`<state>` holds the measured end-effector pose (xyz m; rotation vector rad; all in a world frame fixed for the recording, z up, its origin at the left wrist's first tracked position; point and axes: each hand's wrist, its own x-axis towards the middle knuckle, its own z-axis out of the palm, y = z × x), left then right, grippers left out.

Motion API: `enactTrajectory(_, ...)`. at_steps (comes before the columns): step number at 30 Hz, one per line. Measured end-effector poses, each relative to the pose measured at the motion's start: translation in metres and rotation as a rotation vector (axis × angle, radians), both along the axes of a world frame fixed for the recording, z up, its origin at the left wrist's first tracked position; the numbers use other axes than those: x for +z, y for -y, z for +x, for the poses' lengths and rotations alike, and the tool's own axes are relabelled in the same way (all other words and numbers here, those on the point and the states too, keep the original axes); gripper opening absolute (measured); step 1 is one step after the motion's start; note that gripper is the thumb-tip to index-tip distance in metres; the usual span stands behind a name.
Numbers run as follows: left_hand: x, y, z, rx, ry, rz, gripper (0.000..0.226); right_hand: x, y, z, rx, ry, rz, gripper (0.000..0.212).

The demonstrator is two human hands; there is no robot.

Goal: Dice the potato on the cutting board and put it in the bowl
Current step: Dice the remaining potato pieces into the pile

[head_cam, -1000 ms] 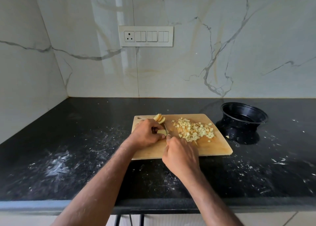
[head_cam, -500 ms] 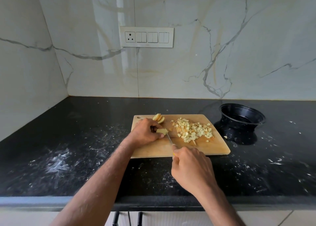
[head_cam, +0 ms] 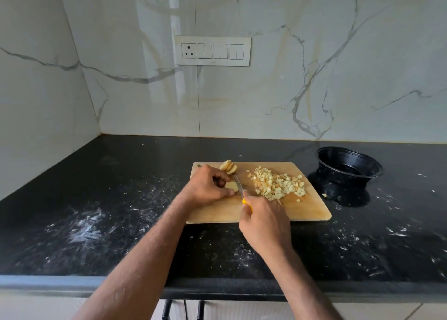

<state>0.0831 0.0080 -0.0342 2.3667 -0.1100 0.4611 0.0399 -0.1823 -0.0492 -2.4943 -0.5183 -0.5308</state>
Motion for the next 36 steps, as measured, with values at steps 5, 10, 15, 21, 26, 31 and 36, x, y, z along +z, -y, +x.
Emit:
enactTrajectory(5,0.0,0.002,0.0,0.004,0.01,0.022,0.025,-0.003,-0.003,0.001,-0.034,0.034,-0.062,0.036)
enactTrajectory(10,-0.001,0.002,0.001,-0.007,0.014,0.017,0.027,-0.001,-0.005,0.002,-0.021,0.012,-0.047,0.028)
enactTrajectory(15,-0.001,0.0,0.001,-0.018,0.001,0.017,0.029,0.006,-0.01,0.01,-0.001,0.015,-0.108,0.026)
enactTrajectory(21,-0.002,0.003,0.001,-0.003,0.006,0.028,0.022,0.006,-0.012,0.003,0.016,0.001,-0.141,0.025)
enactTrajectory(26,-0.003,0.004,0.001,0.017,-0.01,0.043,0.02,0.0,-0.001,-0.014,0.044,-0.048,-0.135,0.026)
enactTrajectory(31,-0.003,0.002,0.0,0.019,-0.022,0.041,0.021,0.007,0.019,-0.027,0.069,-0.068,-0.174,0.031)
enactTrajectory(36,-0.001,0.003,-0.001,0.003,-0.01,0.038,0.023,0.017,0.034,-0.024,-0.013,-0.043,-0.025,0.033)
